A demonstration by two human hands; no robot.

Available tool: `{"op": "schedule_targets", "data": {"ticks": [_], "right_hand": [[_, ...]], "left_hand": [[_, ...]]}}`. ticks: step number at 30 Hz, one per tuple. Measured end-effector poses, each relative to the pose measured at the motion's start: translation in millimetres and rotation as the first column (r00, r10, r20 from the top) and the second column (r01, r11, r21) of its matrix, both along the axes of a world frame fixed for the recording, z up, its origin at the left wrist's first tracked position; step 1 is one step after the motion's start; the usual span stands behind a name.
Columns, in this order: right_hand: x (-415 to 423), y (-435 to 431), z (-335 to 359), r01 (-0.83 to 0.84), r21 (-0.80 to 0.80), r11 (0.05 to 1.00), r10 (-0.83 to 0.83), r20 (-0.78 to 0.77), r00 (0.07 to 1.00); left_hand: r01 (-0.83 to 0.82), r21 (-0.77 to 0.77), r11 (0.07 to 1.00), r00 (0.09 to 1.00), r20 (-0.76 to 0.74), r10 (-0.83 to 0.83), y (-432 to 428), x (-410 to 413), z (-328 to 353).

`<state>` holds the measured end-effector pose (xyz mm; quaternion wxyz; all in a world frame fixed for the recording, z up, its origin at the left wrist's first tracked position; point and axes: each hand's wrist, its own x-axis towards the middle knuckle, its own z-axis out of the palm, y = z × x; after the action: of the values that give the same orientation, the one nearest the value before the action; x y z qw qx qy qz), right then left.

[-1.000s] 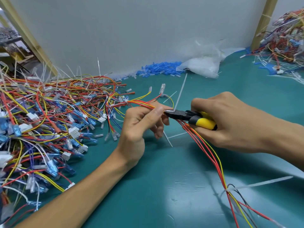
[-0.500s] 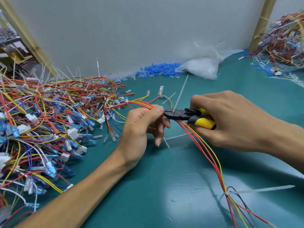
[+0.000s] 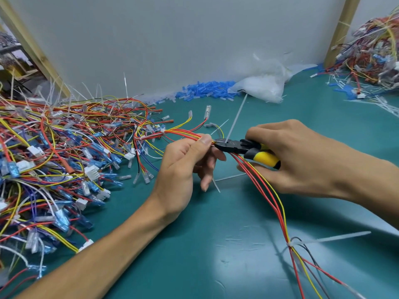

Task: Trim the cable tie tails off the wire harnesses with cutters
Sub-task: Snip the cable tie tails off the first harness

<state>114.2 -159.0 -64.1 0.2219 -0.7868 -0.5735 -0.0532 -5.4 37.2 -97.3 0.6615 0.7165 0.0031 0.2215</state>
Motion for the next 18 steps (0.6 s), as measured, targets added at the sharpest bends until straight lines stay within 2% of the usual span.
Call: {"op": "schedule_targets", "data": {"ticks": [7,18], "right_hand": [[-6.5,0.9,2.2,0.051,-0.065,0.997,-0.047,0.059,0.997],[-5.0,2.3,-1.7,0.055,-0.113,0.992,-0.054,0.008,0.998]], "left_hand": [[-0.012,0.016,1.0,1.0,0.003,0.012,-1.4,-0.8,0.5],[-0.044,0.032,0.998,0.999,-0.006,0.045,-4.6,-1.4,2.3]]}}
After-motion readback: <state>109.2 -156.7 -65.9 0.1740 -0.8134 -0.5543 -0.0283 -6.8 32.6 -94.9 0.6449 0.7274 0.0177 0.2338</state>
